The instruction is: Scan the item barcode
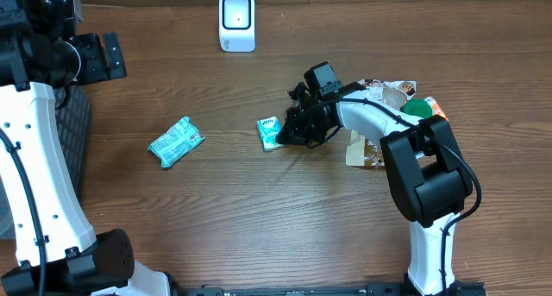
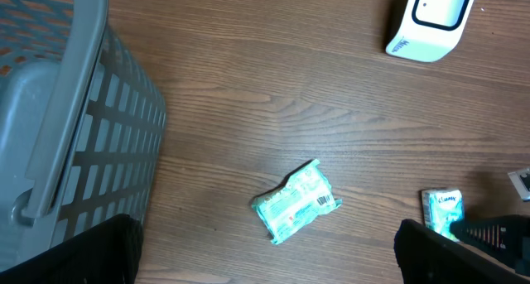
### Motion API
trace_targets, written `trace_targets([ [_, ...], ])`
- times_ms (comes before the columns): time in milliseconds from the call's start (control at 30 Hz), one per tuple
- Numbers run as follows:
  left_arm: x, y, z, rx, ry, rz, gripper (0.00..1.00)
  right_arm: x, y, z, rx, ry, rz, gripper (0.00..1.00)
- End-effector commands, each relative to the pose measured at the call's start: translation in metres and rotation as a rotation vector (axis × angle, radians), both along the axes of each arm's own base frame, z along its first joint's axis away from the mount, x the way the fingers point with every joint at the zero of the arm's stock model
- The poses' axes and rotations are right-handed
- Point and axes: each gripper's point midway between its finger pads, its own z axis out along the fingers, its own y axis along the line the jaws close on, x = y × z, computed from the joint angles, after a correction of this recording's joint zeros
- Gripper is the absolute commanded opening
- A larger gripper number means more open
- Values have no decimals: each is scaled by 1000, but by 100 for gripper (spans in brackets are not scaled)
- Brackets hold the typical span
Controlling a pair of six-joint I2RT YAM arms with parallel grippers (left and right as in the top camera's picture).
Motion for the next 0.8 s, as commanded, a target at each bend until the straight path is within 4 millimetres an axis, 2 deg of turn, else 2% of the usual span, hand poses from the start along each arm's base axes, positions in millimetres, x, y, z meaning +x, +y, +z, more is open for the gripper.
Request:
trace_targets([
  [0,2,-4,8,19,-24,-28,100,-1,1,15,60,10,-2,4],
  [133,2,-4,8,19,-24,-28,100,-1,8,58,212,-23,37,4],
  [300,2,-4,8,19,-24,-28,99,-4,13,136,480,-90,114,4],
  [400,2,-4,8,19,-24,-28,100,-9,10,186,668,-143,184,4],
  [467,2,-4,8,19,-24,-28,99,-12,5,211,765,-151,218,4],
  [600,2,-4,8,19,-24,-28,100,-13,-9,240,880,-101,234,4],
  [767,2,-4,8,19,-24,-28,100,-1,-24,246,872,93,105,4],
])
